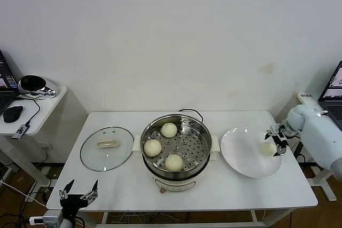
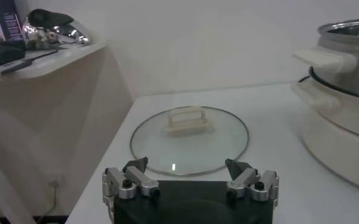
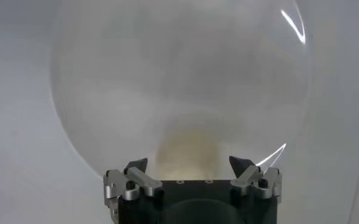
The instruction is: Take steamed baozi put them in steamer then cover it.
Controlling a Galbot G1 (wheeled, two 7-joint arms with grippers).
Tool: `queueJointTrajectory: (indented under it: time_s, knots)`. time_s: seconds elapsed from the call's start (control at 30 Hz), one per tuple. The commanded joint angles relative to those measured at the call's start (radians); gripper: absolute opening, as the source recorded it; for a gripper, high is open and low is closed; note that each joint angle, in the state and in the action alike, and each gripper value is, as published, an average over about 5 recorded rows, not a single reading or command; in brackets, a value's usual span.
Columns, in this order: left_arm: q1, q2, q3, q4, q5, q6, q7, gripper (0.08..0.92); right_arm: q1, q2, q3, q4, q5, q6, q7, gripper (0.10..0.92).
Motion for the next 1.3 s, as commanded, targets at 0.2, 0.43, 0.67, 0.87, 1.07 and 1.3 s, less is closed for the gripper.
queueJointTrajectory:
  time_s: [0.2,0.43,0.67,0.87,1.07,1.3]
  knots:
    - [-0.004,-0.002,-0.005,-0.003,-0.004,0.0,0.0,0.823,0.001,0.028,0.012,-0.06,-0.031,0.009,0.017,0.823]
    - [-0.003,-0.003,-0.003,-0.002,-0.004,0.0,0.0,0.823,0.007,0.028,0.008,-0.059,-0.005,0.006,0.003,0.817]
    - [-0.003,-0.003,-0.003,-0.002,-0.004,0.0,0.0,0.823,0.007,0.027,0.007,-0.057,0.027,-0.001,-0.016,0.709]
    - [-0.004,-0.003,-0.002,-0.002,-0.005,0.0,0.0,0.823,0.018,0.014,-0.004,-0.045,0.073,-0.017,-0.029,0.608]
    - [-0.01,-0.002,0.001,-0.003,-0.002,-0.001,0.0,0.823,0.074,-0.044,-0.091,0.072,0.231,-0.075,-0.068,0.586]
    - [-0.034,0.014,-0.006,-0.003,0.02,0.002,-0.005,0.823,0.342,-0.207,-0.439,0.414,0.551,-0.268,-0.102,0.585]
